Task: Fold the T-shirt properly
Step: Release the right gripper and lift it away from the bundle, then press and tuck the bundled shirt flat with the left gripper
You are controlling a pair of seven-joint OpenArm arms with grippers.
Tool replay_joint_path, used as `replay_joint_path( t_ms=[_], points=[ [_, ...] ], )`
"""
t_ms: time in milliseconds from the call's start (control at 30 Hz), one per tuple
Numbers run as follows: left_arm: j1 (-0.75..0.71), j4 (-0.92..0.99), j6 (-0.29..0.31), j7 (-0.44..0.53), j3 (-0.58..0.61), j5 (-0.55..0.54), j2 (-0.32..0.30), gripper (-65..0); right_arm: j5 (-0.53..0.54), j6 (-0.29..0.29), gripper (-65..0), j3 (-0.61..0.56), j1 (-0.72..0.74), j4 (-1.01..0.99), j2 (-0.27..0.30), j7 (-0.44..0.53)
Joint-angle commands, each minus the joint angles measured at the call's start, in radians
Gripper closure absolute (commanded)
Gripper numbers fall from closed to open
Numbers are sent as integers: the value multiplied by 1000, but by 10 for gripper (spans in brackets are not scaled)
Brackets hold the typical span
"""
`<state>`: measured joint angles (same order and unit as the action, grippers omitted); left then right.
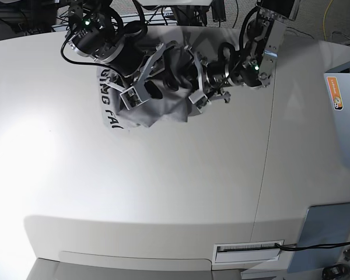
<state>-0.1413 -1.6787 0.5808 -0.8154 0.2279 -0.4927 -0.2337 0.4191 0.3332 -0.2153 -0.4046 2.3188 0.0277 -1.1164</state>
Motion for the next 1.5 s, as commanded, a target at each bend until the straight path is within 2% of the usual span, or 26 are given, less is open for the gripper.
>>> replay_joint_path(
  t_ms=[0,167,267,400,467,567,667,767,867,1100,1167,1267,1300,1467],
  points=[
    [18,-26,11,19,-2,-28,-2,-241,39,16,-245,-2,2,14,-2,21],
    [49,-26,11,-11,-7,-24,-5,-241,179,52,-245,-2,3,15,-3,27],
    [64,-27,11,-31,-46,-24,-5,-241,212,76,-245,2,3,24,-3,47],
    [73,-42,16,-31,-155,-33,-5,-241,146,77,-245,22,3,37,-3,49],
    [72,-61,37,-31,-217,-65,-5,-241,99,76,-245,58,3,37,-3,55],
    [71,-93,70,-41,-296,-136,-5,-241,55,68,-245,141,2,37,-3,77],
    [72,-127,115,-112,-324,-248,-5,-241,-10,29,-245,248,2,37,-2,60],
    [69,-158,117,-163,-307,-340,-4,-241,-39,28,-245,370,-1,37,-2,51],
    [67,-182,117,-176,-260,-385,-4,-241,-41,28,-245,497,-10,37,-2,42],
    [64,-205,117,-171,-34,-379,-4,-240,-95,27,-245,754,-71,37,1,35],
    [67,-206,117,-147,34,-341,-1,-240,-95,24,-245,803,-86,37,1,35],
    [73,-206,117,-45,134,-182,1,-239,-94,19,-245,850,-103,37,1,33],
    [74,-206,92,-3,164,-113,1,-239,-93,14,-245,858,-106,37,0,29],
    [75,-206,-140,134,287,246,1,-239,-72,9,-245,863,-114,37,0,5]
  ],
)
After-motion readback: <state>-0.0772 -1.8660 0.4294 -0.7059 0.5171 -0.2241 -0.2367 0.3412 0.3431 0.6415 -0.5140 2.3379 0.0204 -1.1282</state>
